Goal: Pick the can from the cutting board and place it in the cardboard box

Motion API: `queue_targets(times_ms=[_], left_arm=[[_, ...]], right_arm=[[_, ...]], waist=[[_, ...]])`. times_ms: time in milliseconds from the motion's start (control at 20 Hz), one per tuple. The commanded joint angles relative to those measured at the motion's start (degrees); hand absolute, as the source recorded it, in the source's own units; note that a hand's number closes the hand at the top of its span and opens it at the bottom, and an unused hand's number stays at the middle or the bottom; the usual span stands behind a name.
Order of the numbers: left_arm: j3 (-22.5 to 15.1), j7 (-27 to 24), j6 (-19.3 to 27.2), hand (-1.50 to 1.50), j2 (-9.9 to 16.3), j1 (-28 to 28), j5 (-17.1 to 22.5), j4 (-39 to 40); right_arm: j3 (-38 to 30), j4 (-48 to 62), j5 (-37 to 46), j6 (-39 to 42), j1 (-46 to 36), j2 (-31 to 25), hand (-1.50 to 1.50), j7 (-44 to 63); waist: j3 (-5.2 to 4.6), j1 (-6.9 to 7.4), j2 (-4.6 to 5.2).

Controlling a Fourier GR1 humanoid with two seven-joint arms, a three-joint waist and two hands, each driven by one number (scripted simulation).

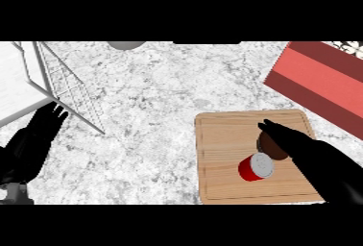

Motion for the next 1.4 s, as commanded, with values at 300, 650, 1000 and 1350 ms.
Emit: queue_targets(times_ms=[300, 650, 1000, 1350], left_arm=[[2.63, 1.37, -2.34, 0.0, -1.36, -0.63, -0.71, 0.44], [2.97, 0.06, -3.96, 0.0, -2.87, 3.46, -1.89, -2.31], [5.06, 2.32, -5.57, 0.0, -1.66, -3.3, -2.03, 3.19], [6.21, 3.8, -5.67, 0.0, -2.7, 0.89, -2.46, -3.2]], right_arm=[[1.88, 4.13, 8.54, 5.71, -3.29, 6.09, -1.5, 2.04], [2.12, 3.85, 8.05, 9.43, -4.25, 9.96, -1.5, 5.99], [6.53, 5.56, 15.63, 8.91, -1.12, 13.97, -1.5, 6.12], [1.87, 10.1, 17.25, 12.45, -2.0, 14.14, -1.5, 1.58]], waist=[[-0.01, 0.13, 0.01], [-0.03, 0.27, -0.04], [-0.02, -0.22, -0.01], [0.0, 0.08, -0.03]])
